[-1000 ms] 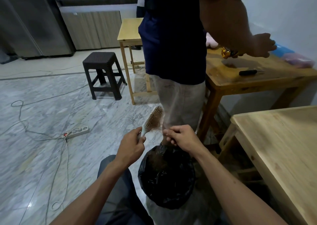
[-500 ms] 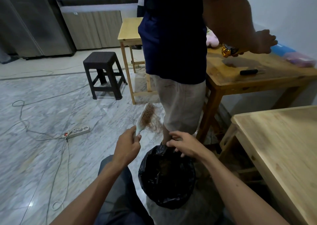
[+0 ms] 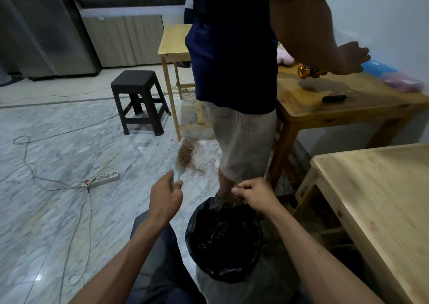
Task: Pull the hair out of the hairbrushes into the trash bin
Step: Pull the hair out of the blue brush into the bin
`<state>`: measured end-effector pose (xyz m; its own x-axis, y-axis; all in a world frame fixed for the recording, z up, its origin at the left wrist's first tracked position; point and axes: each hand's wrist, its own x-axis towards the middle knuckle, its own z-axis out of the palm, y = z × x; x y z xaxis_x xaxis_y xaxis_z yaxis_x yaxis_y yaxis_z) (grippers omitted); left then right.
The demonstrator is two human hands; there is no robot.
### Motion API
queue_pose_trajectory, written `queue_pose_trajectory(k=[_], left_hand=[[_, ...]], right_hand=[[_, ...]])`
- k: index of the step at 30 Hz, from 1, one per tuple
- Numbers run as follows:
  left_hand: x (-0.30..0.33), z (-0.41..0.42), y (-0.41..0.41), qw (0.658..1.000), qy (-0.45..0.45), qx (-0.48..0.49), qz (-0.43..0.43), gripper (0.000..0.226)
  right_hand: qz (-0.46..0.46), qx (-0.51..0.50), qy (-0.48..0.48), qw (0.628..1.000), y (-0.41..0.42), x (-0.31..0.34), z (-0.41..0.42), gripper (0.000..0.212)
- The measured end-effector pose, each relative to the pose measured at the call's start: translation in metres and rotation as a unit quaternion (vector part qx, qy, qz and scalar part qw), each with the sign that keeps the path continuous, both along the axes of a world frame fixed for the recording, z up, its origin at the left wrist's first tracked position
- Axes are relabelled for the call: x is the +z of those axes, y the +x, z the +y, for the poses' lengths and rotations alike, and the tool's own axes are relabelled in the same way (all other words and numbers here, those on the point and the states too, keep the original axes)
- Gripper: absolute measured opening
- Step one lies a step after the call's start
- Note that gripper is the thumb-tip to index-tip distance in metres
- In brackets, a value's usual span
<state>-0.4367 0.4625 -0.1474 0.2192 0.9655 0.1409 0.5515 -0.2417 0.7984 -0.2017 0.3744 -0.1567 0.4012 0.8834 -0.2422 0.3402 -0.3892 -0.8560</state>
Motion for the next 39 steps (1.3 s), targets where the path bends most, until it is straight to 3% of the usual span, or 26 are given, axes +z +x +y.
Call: queue_pose_trajectory(k=[4,6,11,12,15,18,21,23,28,29,32,34,36,37,39], left_hand=[[0.004,0.001,-0.001,0.999,0.023,-0.028,0.029,0.028],[0.003,-0.001,0.001,0.995,0.053,-0.060,0.056,0.031],[-0.007,-0.007,0.006,0.982,0.110,-0.123,0.088,0.005],[-0.007,-0.008,0.007,0.981,0.108,-0.129,0.095,0.017],[-0.008,-0.009,0.007,0.974,0.118,-0.156,0.115,0.043],[-0.010,-0.009,0.005,0.972,0.120,-0.158,0.128,0.040],[-0.009,-0.006,0.004,0.986,0.095,-0.089,0.107,0.009],[-0.011,0.001,-0.001,0.995,0.060,-0.032,0.079,0.033],[-0.004,0.004,-0.010,0.993,0.047,-0.052,0.094,0.039],[-0.003,0.003,-0.010,0.991,0.061,-0.069,0.100,0.040],[-0.003,-0.001,-0.005,0.985,0.087,-0.104,0.105,0.034],[-0.005,-0.003,-0.003,0.981,0.100,-0.125,0.108,0.018],[-0.006,-0.005,0.000,0.976,0.117,-0.148,0.111,0.007],[-0.006,-0.006,0.001,0.973,0.127,-0.157,0.114,0.013],[-0.006,-0.006,0.003,0.970,0.138,-0.161,0.122,0.022]], right_hand=[[-0.019,0.057,-0.049,0.997,0.006,-0.007,-0.009,0.016],[-0.025,0.075,-0.068,0.995,0.003,-0.003,-0.006,0.036],[0.044,-0.007,0.030,0.999,-0.002,0.015,0.011,0.067],[0.073,-0.016,0.051,0.996,-0.003,0.019,0.013,0.070],[0.123,-0.025,0.090,0.988,-0.003,0.023,0.019,0.055],[0.114,-0.061,0.121,0.984,-0.005,0.017,0.025,0.020],[0.076,-0.077,0.091,0.990,-0.003,0.010,0.022,0.018],[0.072,-0.070,0.080,0.992,-0.001,0.004,0.014,0.018],[0.042,-0.007,-0.007,0.999,0.005,-0.006,-0.004,0.011],[0.036,0.019,-0.026,0.999,0.005,-0.005,-0.005,0.011],[0.004,0.065,-0.038,0.997,0.000,-0.002,0.003,0.062],[0.049,0.072,-0.004,0.996,-0.007,0.003,0.008,0.082],[0.114,0.079,0.025,0.990,-0.012,0.007,0.012,0.083],[0.130,0.081,0.034,0.988,-0.015,0.011,0.012,0.078],[0.120,0.083,0.059,0.988,-0.019,0.013,0.013,0.048]])
